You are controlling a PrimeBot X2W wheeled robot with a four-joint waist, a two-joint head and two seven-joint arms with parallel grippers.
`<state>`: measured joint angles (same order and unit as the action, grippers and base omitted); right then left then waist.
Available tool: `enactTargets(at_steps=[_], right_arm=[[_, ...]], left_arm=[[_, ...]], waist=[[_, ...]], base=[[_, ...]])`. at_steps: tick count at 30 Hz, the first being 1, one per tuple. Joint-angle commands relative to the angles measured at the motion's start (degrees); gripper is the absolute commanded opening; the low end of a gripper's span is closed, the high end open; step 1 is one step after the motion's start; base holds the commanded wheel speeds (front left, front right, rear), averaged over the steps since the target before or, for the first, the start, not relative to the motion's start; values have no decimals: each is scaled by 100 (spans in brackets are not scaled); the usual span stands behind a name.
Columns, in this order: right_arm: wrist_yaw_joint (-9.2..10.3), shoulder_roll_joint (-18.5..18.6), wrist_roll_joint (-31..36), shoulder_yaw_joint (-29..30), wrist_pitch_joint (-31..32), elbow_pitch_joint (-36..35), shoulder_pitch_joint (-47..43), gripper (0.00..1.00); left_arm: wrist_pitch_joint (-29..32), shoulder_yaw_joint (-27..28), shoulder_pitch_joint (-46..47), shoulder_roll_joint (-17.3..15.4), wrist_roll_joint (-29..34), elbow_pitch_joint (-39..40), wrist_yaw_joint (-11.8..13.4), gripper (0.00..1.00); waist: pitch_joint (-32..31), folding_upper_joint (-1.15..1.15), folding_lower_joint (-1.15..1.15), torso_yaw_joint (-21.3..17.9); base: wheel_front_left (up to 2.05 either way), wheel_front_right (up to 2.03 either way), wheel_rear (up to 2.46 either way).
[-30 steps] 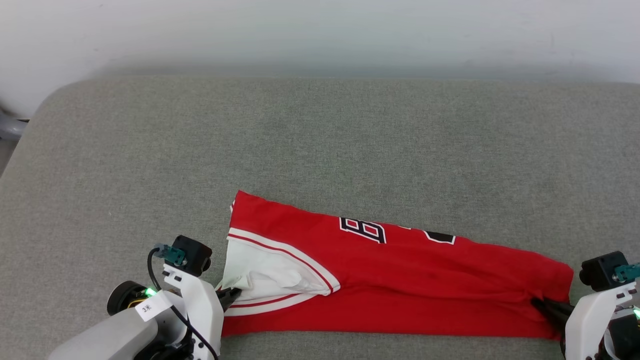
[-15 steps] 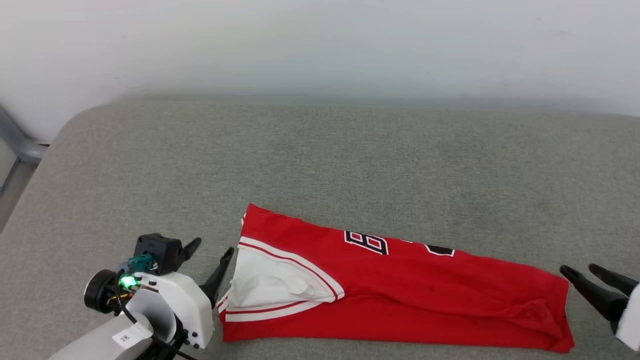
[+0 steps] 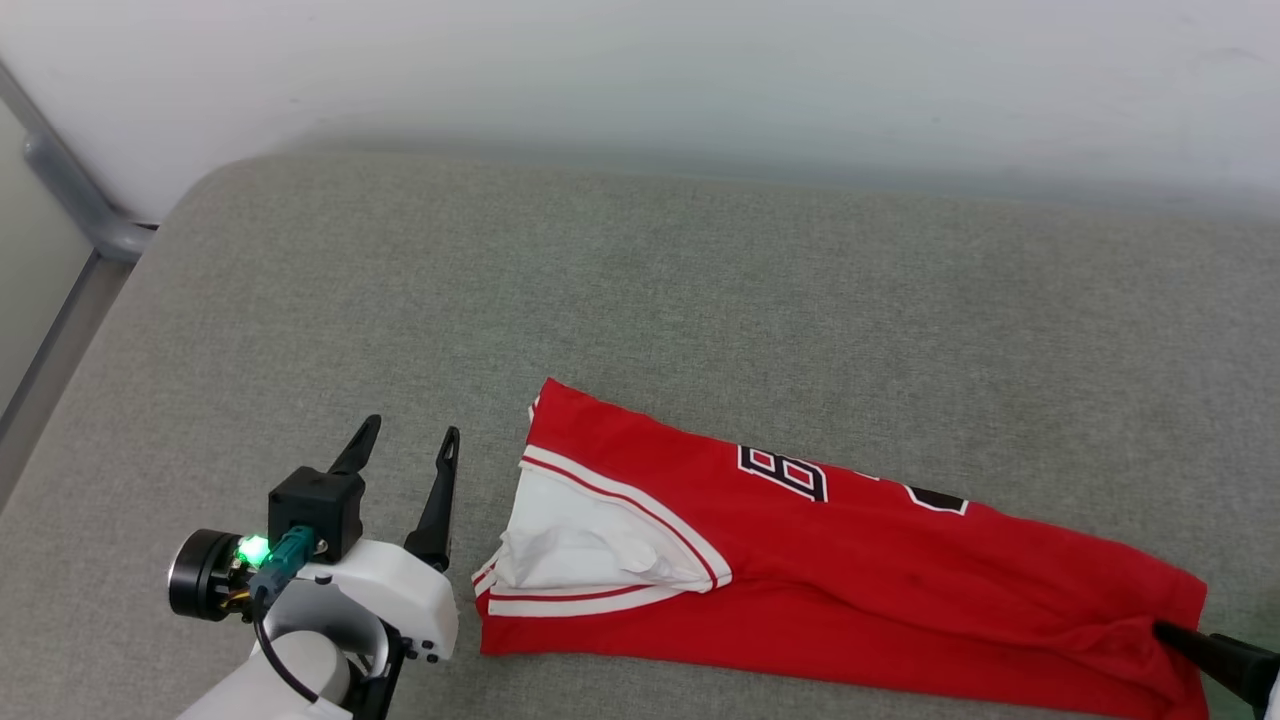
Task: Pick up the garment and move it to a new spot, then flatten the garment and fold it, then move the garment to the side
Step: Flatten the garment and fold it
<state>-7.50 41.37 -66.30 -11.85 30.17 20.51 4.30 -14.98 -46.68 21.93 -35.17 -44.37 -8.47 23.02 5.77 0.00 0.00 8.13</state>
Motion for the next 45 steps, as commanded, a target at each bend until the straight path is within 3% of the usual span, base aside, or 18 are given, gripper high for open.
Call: enactTargets(at_steps=[1,11,17,18,19,20,21,38,45], right_arm=[[3,-125,21,-32,-2,148,116,100],[1,-809,-170,-507,-7,381,167,100],[1,-864,-223,-790,-189,308,235,100],[2,-849,-242,-811,-221,324,238,81],[2,-810,-212,-837,-287,319,267,33],[2,-772,-174,-847,-365,334,286,3],[2,-750,-186,-877,-395,346,294,0],[5,419,-385,-687,-622,593,175,0],[4,502,-417,-647,-370,152,128,0]], left_arm=[[-25,293,-211,170,274,64,27,100],[-26,1599,-928,1011,1417,154,-242,100],[-26,2298,-1263,1482,2153,200,-532,100],[-27,2400,-1309,1556,2264,215,-603,100],[-27,2502,-1351,1620,2364,231,-659,100],[-26,2589,-1404,1688,2444,219,-726,100],[-26,2661,-1455,1752,2524,204,-790,100],[-21,3433,-1913,2474,3471,55,-1643,100],[-21,3635,-2024,2619,3689,82,-1831,100]], waist=[[77,0,0,72],[200,0,0,237],[163,0,0,268],[145,0,0,270],[130,0,0,267],[109,0,0,263],[84,0,0,257],[-310,0,0,218],[-360,0,0,191]], base=[[0,0,0],[0,0,0],[0,0,0],[0,0,0],[0,0,0],[0,0,0],[0,0,0],[0,0,0],[0,0,0]])
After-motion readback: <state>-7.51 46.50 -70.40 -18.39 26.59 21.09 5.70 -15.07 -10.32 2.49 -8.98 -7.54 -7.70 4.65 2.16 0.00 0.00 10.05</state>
